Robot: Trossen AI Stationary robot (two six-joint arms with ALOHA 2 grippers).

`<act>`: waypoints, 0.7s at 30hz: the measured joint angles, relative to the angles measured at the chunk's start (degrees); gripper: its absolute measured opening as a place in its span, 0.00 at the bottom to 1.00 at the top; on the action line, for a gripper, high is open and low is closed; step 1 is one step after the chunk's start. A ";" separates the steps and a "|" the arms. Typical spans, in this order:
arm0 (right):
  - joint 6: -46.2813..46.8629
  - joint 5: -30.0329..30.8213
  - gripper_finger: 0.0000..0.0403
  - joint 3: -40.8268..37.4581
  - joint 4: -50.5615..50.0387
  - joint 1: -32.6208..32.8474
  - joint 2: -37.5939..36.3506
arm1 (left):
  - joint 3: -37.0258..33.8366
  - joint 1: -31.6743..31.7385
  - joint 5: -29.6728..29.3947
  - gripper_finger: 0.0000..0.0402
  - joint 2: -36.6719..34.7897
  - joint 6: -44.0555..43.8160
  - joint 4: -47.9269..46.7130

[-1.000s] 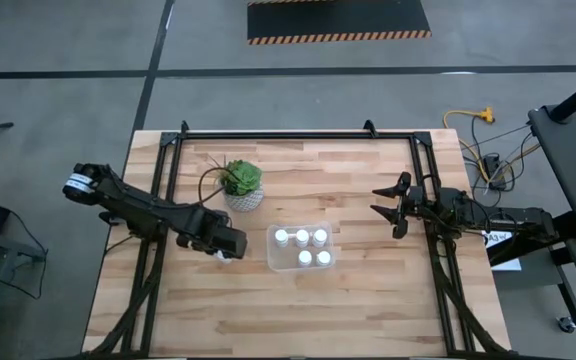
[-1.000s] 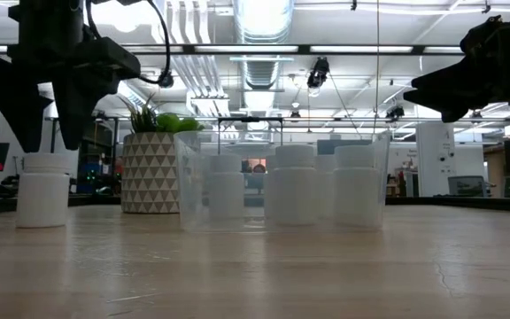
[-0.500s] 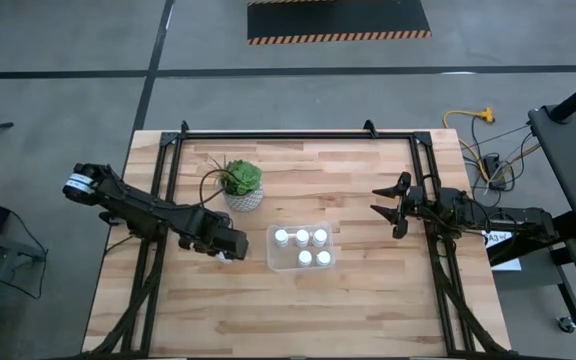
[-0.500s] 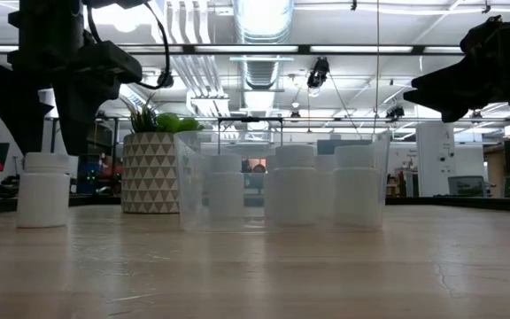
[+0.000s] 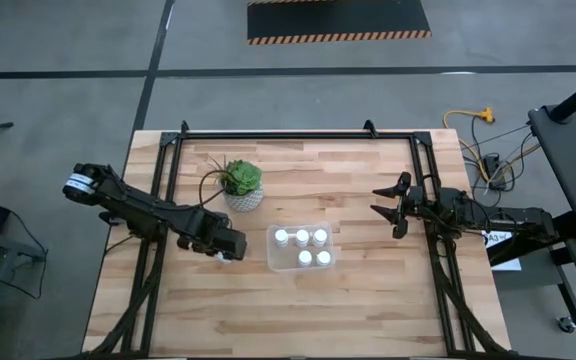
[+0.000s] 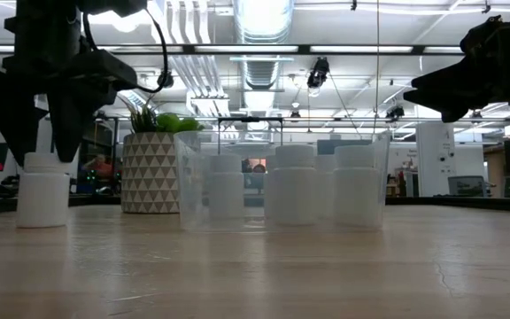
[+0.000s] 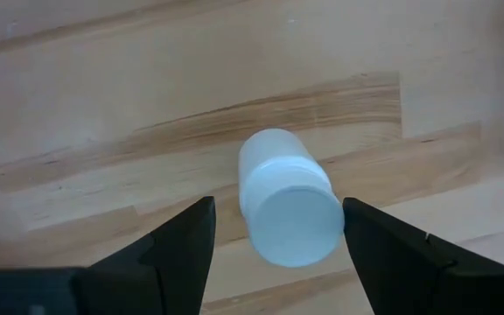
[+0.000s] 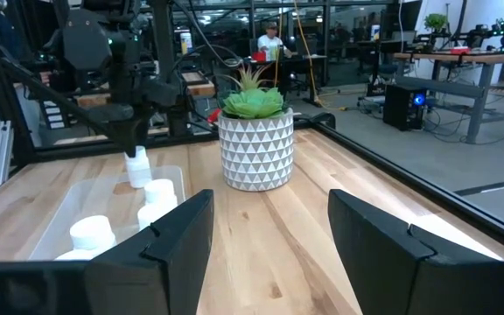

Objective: Pick and place pill bottles into a basket
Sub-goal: Put the white pill bottle into the transparent bin

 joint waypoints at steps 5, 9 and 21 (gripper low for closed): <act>0.00 -0.01 0.53 -0.01 0.00 -0.02 0.00 | -0.09 0.01 0.16 0.57 0.00 0.03 0.05; 0.00 -0.02 0.53 0.00 -0.02 -0.02 0.00 | -0.86 0.00 0.17 0.57 0.00 0.05 1.06; 0.00 0.00 0.53 -0.02 0.00 -0.07 0.00 | -2.43 0.00 0.75 0.57 0.00 -0.13 4.39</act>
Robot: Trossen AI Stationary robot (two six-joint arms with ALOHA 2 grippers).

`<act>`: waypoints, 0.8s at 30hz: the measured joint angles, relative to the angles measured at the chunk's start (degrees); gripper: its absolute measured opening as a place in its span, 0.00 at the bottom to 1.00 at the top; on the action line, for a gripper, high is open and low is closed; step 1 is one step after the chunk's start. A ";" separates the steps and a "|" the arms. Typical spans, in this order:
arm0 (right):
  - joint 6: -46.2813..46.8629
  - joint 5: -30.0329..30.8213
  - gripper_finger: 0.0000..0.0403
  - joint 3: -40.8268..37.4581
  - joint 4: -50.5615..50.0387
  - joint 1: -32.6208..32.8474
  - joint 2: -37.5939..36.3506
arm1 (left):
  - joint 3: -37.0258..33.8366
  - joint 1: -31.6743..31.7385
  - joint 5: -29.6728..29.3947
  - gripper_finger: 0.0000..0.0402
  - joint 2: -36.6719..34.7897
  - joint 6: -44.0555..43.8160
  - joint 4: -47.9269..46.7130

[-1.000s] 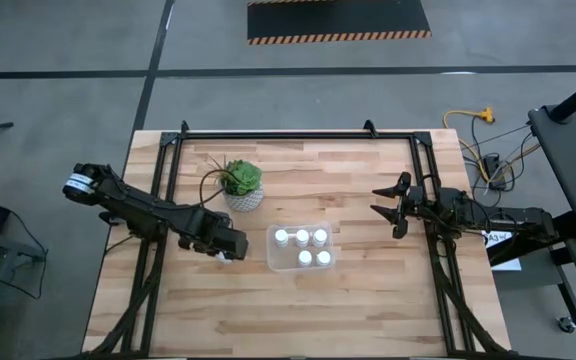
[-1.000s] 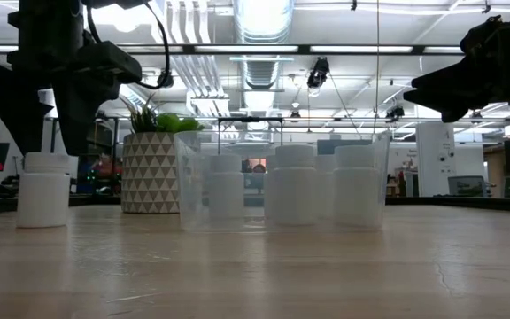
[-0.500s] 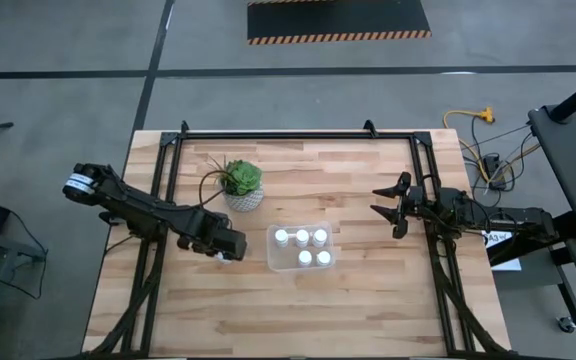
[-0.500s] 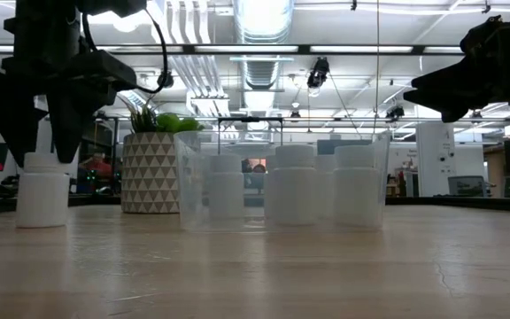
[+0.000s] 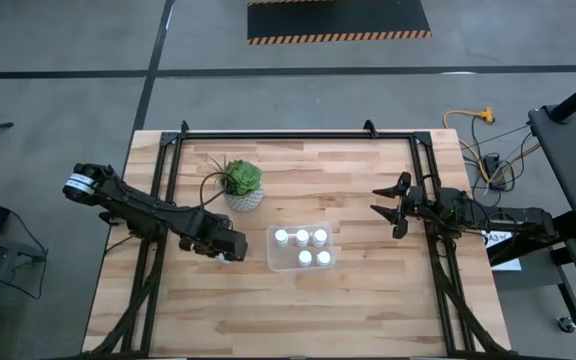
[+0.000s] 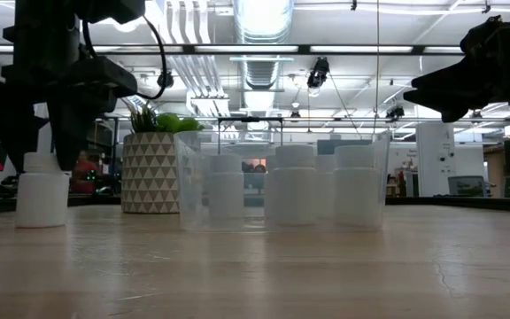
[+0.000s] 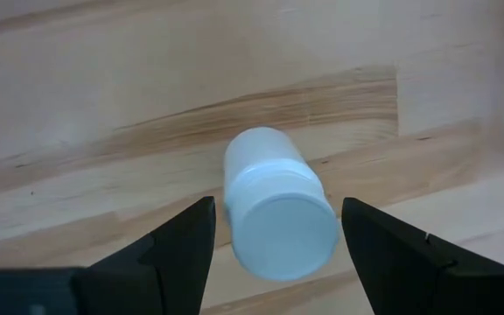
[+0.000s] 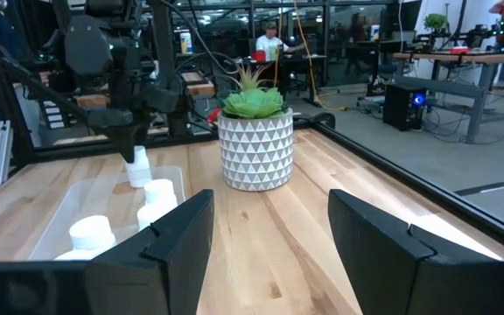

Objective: Pick and place pill bottles into a basket
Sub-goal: Put the white pill bottle into the transparent bin

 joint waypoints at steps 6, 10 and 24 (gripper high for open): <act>0.00 0.00 0.53 0.02 -0.02 0.00 0.00 | -0.10 0.00 0.07 0.57 0.00 0.00 -0.12; 0.00 0.00 0.53 0.02 -0.01 0.00 0.00 | -0.10 0.00 0.07 0.56 0.00 0.31 -0.09; 0.00 0.00 0.53 0.01 -0.02 0.02 0.00 | -0.10 0.00 0.42 0.36 -0.02 1.88 4.79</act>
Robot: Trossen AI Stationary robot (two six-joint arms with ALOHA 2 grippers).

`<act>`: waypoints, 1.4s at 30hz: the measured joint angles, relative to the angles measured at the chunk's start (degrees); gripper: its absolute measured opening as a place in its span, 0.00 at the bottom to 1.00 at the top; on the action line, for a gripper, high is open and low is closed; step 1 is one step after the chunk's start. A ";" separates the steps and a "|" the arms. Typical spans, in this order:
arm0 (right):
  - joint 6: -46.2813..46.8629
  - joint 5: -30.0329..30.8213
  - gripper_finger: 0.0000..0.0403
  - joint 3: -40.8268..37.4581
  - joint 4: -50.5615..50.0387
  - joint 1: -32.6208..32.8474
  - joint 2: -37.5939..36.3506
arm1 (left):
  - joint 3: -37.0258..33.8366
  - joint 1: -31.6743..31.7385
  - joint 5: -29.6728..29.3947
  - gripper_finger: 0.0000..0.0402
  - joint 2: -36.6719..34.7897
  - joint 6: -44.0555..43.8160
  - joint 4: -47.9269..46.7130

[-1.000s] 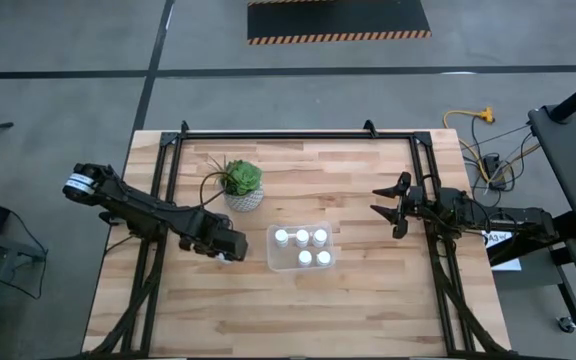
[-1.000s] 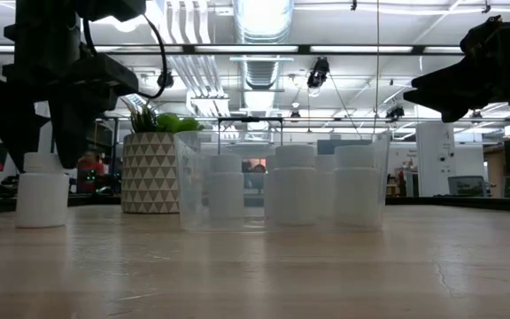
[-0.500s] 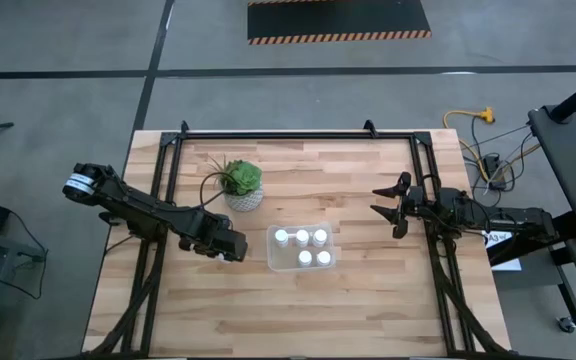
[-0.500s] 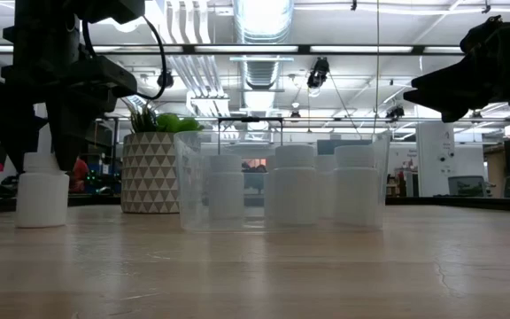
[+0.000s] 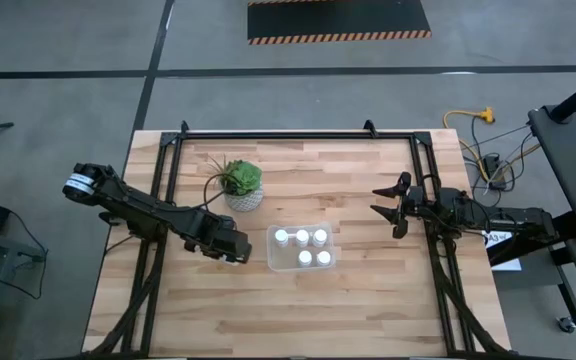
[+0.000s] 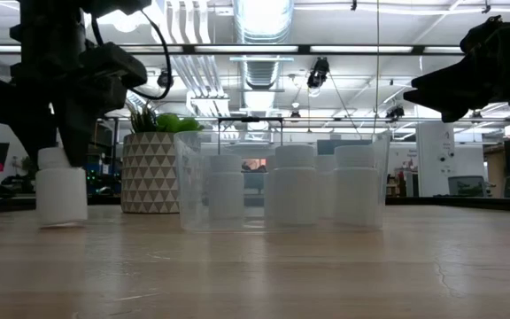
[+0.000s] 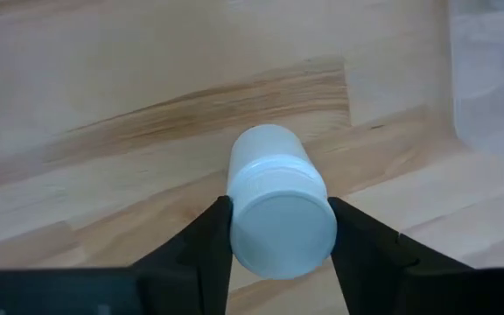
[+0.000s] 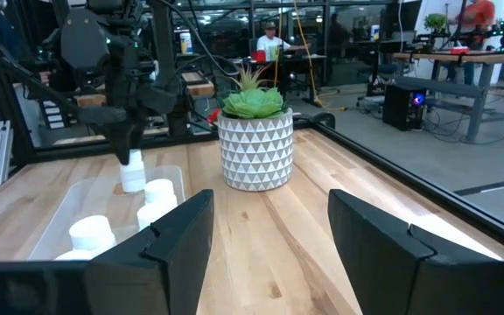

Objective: Pick and place pill bottles into a basket
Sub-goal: Put the white pill bottle into the transparent bin

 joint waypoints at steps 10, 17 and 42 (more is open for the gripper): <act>0.00 0.00 0.53 0.01 0.02 0.00 0.00 | 1.52 -0.02 0.63 0.36 0.00 3.22 5.00; 0.00 0.00 0.53 0.01 0.02 0.04 0.00 | 4.93 -0.09 -2.52 0.36 0.00 14.86 13.63; 0.00 -0.02 0.53 0.01 -0.01 0.02 0.00 | 11.46 -0.11 -4.22 0.36 0.70 26.78 19.60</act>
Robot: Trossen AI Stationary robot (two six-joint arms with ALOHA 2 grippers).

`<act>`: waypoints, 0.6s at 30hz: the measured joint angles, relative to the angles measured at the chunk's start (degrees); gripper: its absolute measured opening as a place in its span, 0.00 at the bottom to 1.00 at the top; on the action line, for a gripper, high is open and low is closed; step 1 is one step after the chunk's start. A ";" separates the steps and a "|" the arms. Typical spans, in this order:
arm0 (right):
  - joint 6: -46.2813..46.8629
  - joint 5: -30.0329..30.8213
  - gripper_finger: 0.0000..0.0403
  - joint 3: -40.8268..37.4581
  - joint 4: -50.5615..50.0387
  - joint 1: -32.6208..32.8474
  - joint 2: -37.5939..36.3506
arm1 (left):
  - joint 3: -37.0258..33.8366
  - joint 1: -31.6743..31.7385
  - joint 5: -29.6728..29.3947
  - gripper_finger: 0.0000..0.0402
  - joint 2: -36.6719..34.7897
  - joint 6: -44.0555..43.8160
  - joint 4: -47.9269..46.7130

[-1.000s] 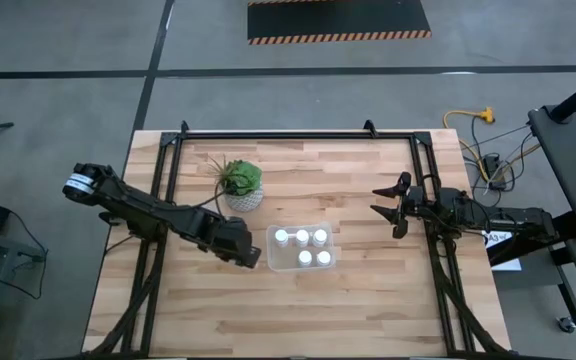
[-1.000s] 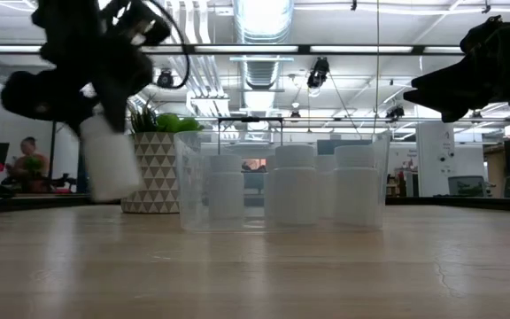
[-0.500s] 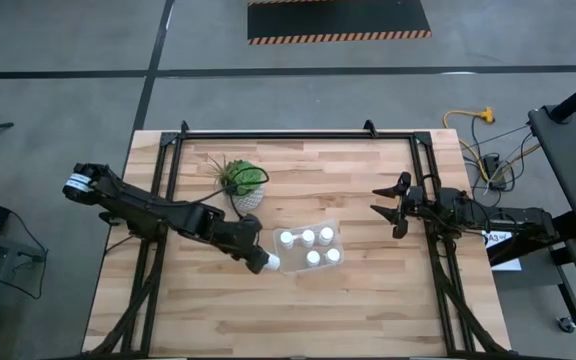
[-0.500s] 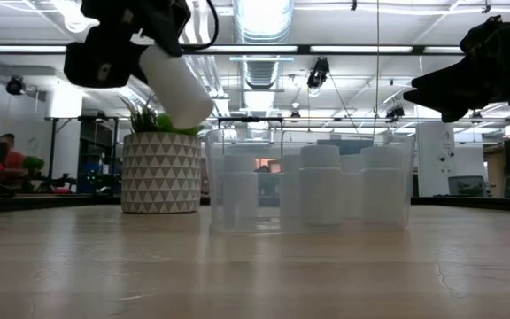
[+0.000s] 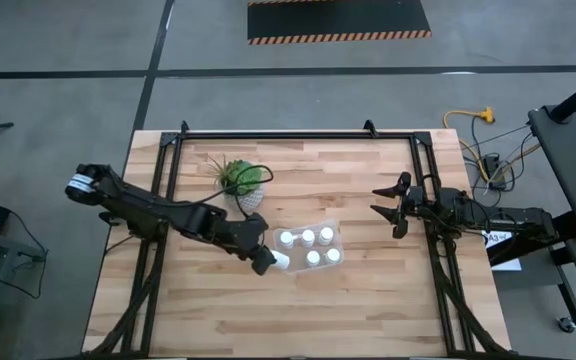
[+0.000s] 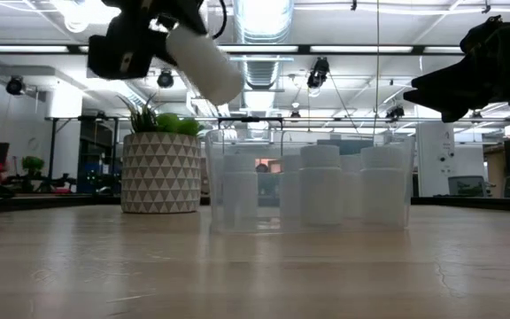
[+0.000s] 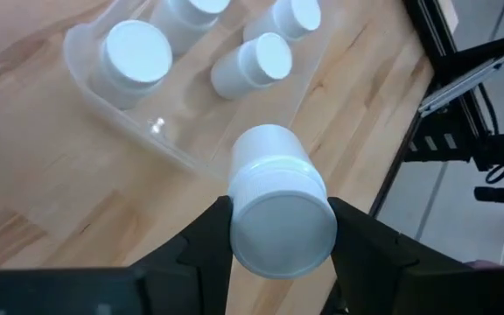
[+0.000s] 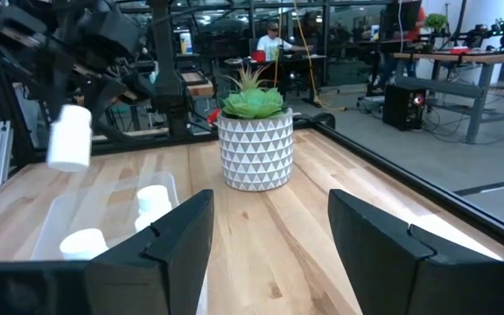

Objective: Pick and place pill bottles into a basket
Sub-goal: Put the white pill bottle into the transparent bin

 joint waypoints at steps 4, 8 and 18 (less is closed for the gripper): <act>0.00 0.01 0.53 -0.01 0.02 -0.04 0.00 | 5.18 0.00 0.04 0.36 2.28 3.25 -2.18; 0.00 0.00 0.53 -0.02 0.02 -0.04 0.00 | 15.40 0.00 -0.17 0.36 7.84 10.16 -12.36; 0.00 0.00 0.53 0.00 0.02 -0.02 0.00 | 43.52 0.02 -1.55 0.36 23.73 16.39 -47.81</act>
